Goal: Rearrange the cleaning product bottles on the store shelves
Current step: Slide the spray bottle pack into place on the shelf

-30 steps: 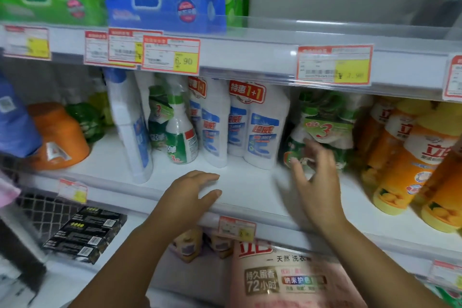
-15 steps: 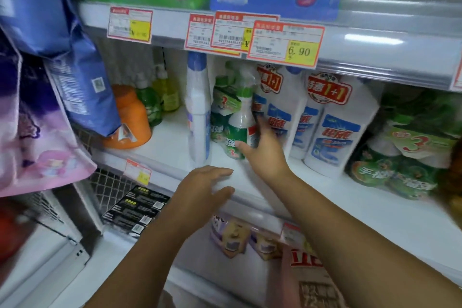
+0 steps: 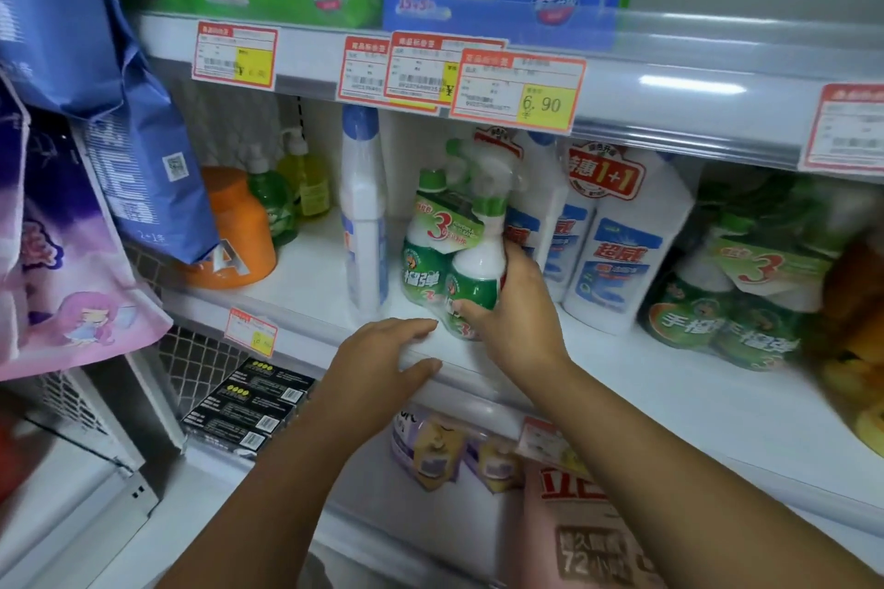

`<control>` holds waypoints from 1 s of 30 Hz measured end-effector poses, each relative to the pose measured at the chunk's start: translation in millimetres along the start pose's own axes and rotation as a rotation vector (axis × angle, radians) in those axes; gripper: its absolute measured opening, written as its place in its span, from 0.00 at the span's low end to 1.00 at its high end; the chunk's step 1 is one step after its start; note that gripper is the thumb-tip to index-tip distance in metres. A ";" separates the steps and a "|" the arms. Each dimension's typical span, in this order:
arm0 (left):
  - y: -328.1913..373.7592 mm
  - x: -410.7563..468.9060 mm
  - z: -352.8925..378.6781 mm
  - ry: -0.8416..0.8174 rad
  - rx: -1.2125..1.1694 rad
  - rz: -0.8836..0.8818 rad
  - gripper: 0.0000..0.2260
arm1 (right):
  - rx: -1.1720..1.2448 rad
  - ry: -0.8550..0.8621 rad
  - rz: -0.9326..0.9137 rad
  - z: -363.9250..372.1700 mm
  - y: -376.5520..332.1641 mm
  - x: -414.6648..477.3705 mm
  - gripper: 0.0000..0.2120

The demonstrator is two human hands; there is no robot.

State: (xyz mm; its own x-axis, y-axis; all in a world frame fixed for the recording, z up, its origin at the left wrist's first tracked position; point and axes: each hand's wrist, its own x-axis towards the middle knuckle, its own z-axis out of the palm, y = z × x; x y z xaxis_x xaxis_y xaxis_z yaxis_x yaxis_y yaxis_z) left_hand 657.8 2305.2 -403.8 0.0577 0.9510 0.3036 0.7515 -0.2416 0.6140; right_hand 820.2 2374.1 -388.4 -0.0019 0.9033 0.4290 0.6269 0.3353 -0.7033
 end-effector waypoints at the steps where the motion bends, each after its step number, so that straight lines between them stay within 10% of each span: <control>1: 3.9 0.0 1.1 -0.005 0.004 -0.002 0.20 | 0.009 -0.014 -0.015 -13.0 2.3 -9.8 0.35; 15: 82.9 7.2 65.8 -0.135 -0.163 0.034 0.31 | 0.139 -0.057 0.185 -206.5 82.9 -97.0 0.36; 30: 165.4 30.3 147.4 -0.197 -0.373 0.134 0.29 | 0.079 0.209 0.253 -231.9 136.6 -103.6 0.33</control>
State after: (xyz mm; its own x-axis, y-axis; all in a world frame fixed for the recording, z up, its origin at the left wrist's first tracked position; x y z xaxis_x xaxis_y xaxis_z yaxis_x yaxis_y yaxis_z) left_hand 880.7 2322.5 -400.5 0.2894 0.9166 0.2759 0.4424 -0.3837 0.8106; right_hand 1086.7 2264.3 -397.4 0.3108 0.8889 0.3364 0.5251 0.1344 -0.8403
